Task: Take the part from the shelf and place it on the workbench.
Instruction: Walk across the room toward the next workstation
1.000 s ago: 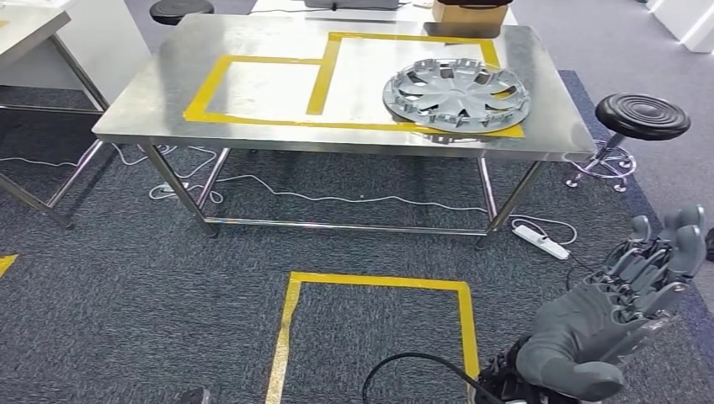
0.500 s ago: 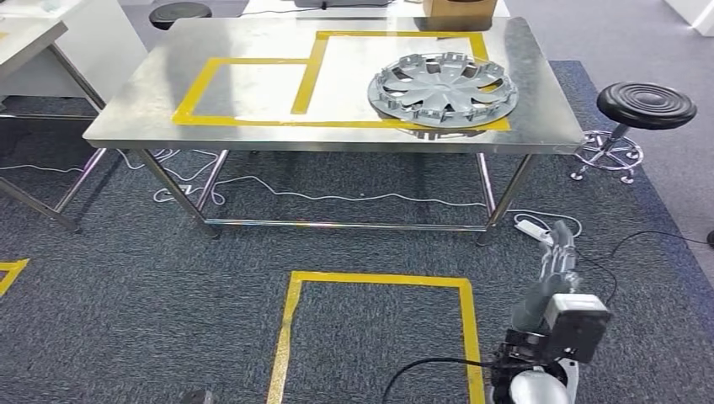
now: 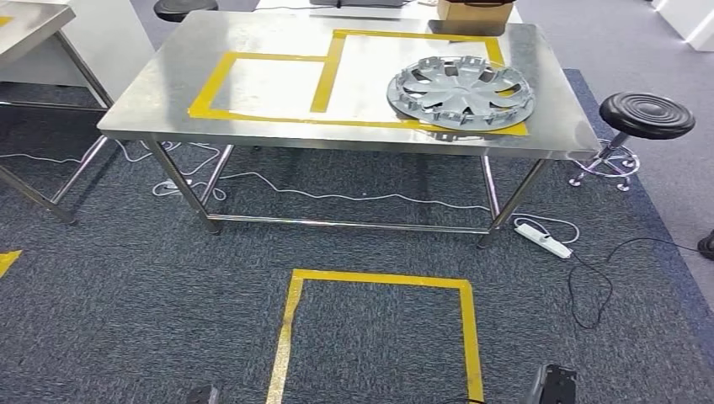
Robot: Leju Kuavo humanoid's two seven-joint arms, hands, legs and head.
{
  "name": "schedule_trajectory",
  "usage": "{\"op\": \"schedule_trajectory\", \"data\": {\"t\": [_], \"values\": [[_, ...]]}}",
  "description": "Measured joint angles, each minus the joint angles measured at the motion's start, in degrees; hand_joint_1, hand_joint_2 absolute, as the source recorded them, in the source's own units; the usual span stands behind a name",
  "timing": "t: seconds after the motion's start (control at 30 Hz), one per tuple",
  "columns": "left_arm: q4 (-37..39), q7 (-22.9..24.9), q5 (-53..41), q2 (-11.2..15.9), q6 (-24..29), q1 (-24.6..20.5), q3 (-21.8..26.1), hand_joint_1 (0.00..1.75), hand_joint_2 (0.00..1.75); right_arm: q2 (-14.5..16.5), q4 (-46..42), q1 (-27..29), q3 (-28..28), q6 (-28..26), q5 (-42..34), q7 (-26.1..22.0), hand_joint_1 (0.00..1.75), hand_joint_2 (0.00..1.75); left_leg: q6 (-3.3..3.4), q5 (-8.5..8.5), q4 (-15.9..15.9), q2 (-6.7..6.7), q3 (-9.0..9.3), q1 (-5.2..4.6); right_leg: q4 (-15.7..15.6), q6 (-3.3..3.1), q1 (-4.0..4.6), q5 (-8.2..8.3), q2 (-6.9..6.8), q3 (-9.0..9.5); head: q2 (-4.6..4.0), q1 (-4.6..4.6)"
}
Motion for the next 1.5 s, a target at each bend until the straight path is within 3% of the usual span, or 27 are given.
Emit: {"op": "schedule_trajectory", "data": {"t": [0.03,0.07,0.17,0.23,0.33,0.4,0.47,0.5,0.53,0.57,0.6,0.67,0.7,0.8,0.87,0.9,0.97,1.03,1.07,1.1,1.17,1.23,1.3,1.37,1.43,1.5], "values": [[-0.01,0.0,-0.03,-0.01,0.0,0.01,0.02,0.0,0.0,-0.05,1.2,-0.16,-0.98,0.0,0.21,0.03,0.0,0.0,0.0,-0.02,0.01,-0.03,0.05,0.0,0.48,0.02,-0.03,0.44,0.0,-0.23,0.0,0.04],[-0.01,0.0,-0.03,-0.01,-0.01,0.01,0.04,0.0,0.0,-0.13,2.23,-0.33,-1.79,0.0,0.36,0.05,0.0,0.0,-0.03,-0.04,0.02,-0.08,0.14,0.02,-1.52,0.01,-0.09,1.93,-0.01,0.74,0.0,0.04],[-0.04,0.0,-0.04,0.0,-0.02,-0.02,0.07,0.0,0.0,-0.34,4.62,-1.28,-3.38,0.01,0.49,0.05,0.0,0.0,-0.62,-0.3,0.26,-0.16,0.36,-0.18,-13.0,-0.07,-0.4,6.68,0.1,6.56,0.0,0.1],[-0.08,0.0,-0.05,0.07,-0.02,-0.05,0.08,0.0,0.0,-0.38,5.8,-1.84,-4.1,-0.07,0.69,0.13,0.0,0.0,-1.25,-0.31,0.38,-0.17,0.28,-0.44,-15.66,-0.6,-0.38,7.06,0.37,7.85,0.0,-0.02],[-0.1,0.0,-0.21,0.13,-0.01,-0.08,0.11,0.0,0.0,-0.49,7.01,-2.05,-4.8,-1.29,2.7,1.75,0.0,0.0,-2.11,-0.63,0.7,-0.16,0.05,-0.25,-15.67,-1.83,-0.32,7.36,0.53,7.68,0.0,-0.2],[-0.11,0.0,-0.5,0.14,0.0,-0.13,0.17,0.0,0.0,-0.54,7.93,-2.25,-5.34,-3.12,4.93,3.49,0.0,0.0,-2.7,-3.13,4.37,-0.15,-1.65,-0.17,-15.78,-2.47,-0.46,7.53,0.52,7.64,0.0,-0.48],[-0.11,0.0,-0.72,0.15,0.04,-0.15,0.27,0.0,0.0,-0.55,8.9,-2.39,-5.96,-5.94,7.25,4.54,0.0,0.0,-2.99,-6.91,12.21,-0.14,-5.39,-0.15,-15.78,-2.82,-0.4,7.55,0.48,7.53,0.0,-0.72],[-0.11,-0.01,-0.78,0.16,0.09,-0.12,0.32,0.0,0.0,-0.55,9.35,-2.41,-6.2,-7.67,8.4,4.92,0.0,0.0,-3.0,-8.02,15.53,-0.14,-7.02,-0.15,-15.78,-2.89,-0.37,7.56,0.45,7.49,0.0,-0.73],[-0.11,-0.09,-0.83,0.18,0.17,-0.08,0.36,0.0,0.0,-0.56,9.73,-2.41,-6.4,-9.62,9.58,5.26,0.0,0.0,-2.94,-8.05,17.13,-0.14,-7.84,-0.15,-15.78,-2.92,-0.34,7.56,0.45,7.46,0.0,-0.75],[-0.12,-0.27,-0.86,0.21,0.25,-0.05,0.4,0.0,0.0,-0.55,10.16,-2.43,-6.57,-11.52,10.98,5.74,0.0,0.0,-2.81,-6.88,16.31,-0.14,-7.48,-0.15,-15.78,-2.92,-0.33,7.57,0.48,7.47,0.0,-0.75],[-0.15,-0.56,-0.84,0.25,0.31,-0.06,0.44,0.0,0.0,-0.55,10.61,-2.49,-6.69,-12.71,12.39,6.34,0.0,0.0,-2.64,-4.97,13.5,-0.14,-6.08,-0.15,-15.77,-2.9,-0.33,7.58,0.52,7.51,0.0,-0.76],[-0.21,-1.3,-0.72,0.33,0.26,-0.22,0.56,0.0,0.0,-0.55,11.69,-2.66,-6.82,-12.73,15.06,7.74,0.0,0.0,-2.25,-1.48,5.61,-0.15,-2.05,-0.17,-15.67,-2.66,-0.19,7.59,0.64,7.53,0.0,-0.8],[-0.23,-1.57,-0.66,0.36,0.15,-0.34,0.62,0.0,0.0,-0.55,12.18,-2.74,-6.84,-11.6,15.95,8.26,0.0,0.0,-2.05,-0.69,2.75,-0.16,-0.65,-0.18,-15.63,-2.41,-0.07,7.62,0.68,7.45,0.01,-0.78],[-0.25,-1.79,-0.61,0.37,-0.15,-0.43,0.77,0.0,0.0,-0.56,13.35,-2.76,-6.88,-7.16,16.91,8.8,0.0,0.0,-1.33,-0.44,0.49,-0.26,0.13,-0.28,-15.8,-1.46,0.03,7.81,0.66,7.26,0.01,-0.7],[-0.25,-1.76,-0.69,0.32,-0.21,-0.32,1.03,0.0,0.0,-0.64,13.81,-2.73,-7.09,-4.88,16.51,9.54,0.0,0.0,-0.69,-0.17,0.25,-0.22,0.14,-0.13,-14.65,-0.81,-0.08,6.87,0.58,6.66,0.0,-0.53],[-0.25,-1.69,-0.89,0.28,-0.22,-0.3,1.2,0.0,0.0,-0.68,14.02,-2.75,-7.38,-4.22,16.14,10.63,0.0,0.0,-0.41,-0.05,0.13,-0.17,0.15,-0.01,-12.46,-0.53,-0.12,5.49,0.54,5.65,0.0,-0.37],[-0.25,-1.38,-1.64,0.27,-0.23,-0.29,1.43,0.0,0.0,-0.71,14.47,-2.81,-8.26,-4.04,15.76,14.77,0.0,0.0,-0.15,-0.01,0.13,-0.1,0.1,0.0,-5.06,-0.12,-0.19,1.64,0.47,2.31,0.0,-0.01],[-0.25,-0.92,-2.56,0.27,-0.29,-0.22,1.44,0.0,0.0,-0.71,14.89,-2.73,-9.03,-5.14,16.68,20.6,0.0,0.0,-0.12,-0.02,0.15,-0.32,0.08,-0.02,0.46,0.07,-0.22,-0.14,0.47,-0.14,0.0,0.08],[-0.25,-0.71,-2.95,0.28,-0.34,-0.2,1.44,0.0,0.0,-0.71,15.03,-2.65,-9.21,-6.07,17.69,23.14,0.0,0.0,-0.15,0.0,0.16,-0.6,0.1,-0.01,0.07,0.08,-0.24,0.63,0.48,0.13,0.0,0.11],[-0.25,-0.54,-3.28,0.27,-0.39,-0.19,1.44,0.0,0.0,-0.71,15.13,-2.58,-9.31,-7.03,18.95,25.12,0.0,0.0,-0.21,0.02,0.18,-0.97,0.12,0.0,-2.55,0.05,-0.3,2.27,0.59,1.51,0.0,0.1],[-0.25,-0.29,-3.69,0.24,-0.48,-0.29,1.44,0.0,0.0,-0.71,15.21,-2.56,-9.35,-8.21,21.13,27.13,0.0,0.0,-0.58,0.03,0.34,-1.78,0.09,-0.04,-10.78,-0.04,-0.57,5.65,1.88,5.88,0.0,0.11],[-0.25,-0.2,-3.95,0.23,-0.51,-0.4,1.44,0.0,0.0,-0.71,15.3,-2.63,-9.36,-8.48,22.34,27.84,0.0,0.0,-1.17,0.11,0.51,-2.51,-0.15,-0.15,-15.31,-0.37,-0.71,6.66,2.98,8.35,0.0,0.07],[-0.25,-0.17,-4.12,0.26,-0.52,-0.36,1.44,0.0,0.0,-0.71,15.37,-2.65,-9.37,-8.51,22.99,28.22,0.0,0.87,-1.86,0.37,0.37,-3.21,-0.35,-0.02,-15.66,-1.11,-0.53,6.61,2.57,8.53,0.0,0.04],[-0.25,-0.16,-4.19,0.28,-0.52,-0.27,1.44,0.0,0.0,-0.71,15.42,-2.7,-9.38,-8.55,23.39,28.48,0.0,1.75,-2.48,-0.02,0.85,-2.98,-0.65,0.13,-15.8,-1.91,-0.53,6.83,1.77,8.56,0.0,-0.06],[-0.25,-0.15,-4.22,0.28,-0.54,-0.34,1.44,0.0,0.0,-0.71,15.48,-2.74,-9.38,-8.56,23.56,28.55,0.0,1.75,-2.94,-2.96,5.59,-1.72,-2.9,0.12,-15.96,-2.52,-0.61,6.96,0.74,8.55,0.0,-0.41],[-0.25,-0.15,-4.23,0.3,-0.58,-0.38,1.44,0.0,0.0,-0.72,15.53,-2.67,-9.4,-8.55,23.59,28.58,0.0,1.75,-3.22,-6.58,13.28,-1.0,-6.66,0.13,-15.95,-2.8,-0.48,6.9,-0.46,8.48,0.0,-0.64]]}}
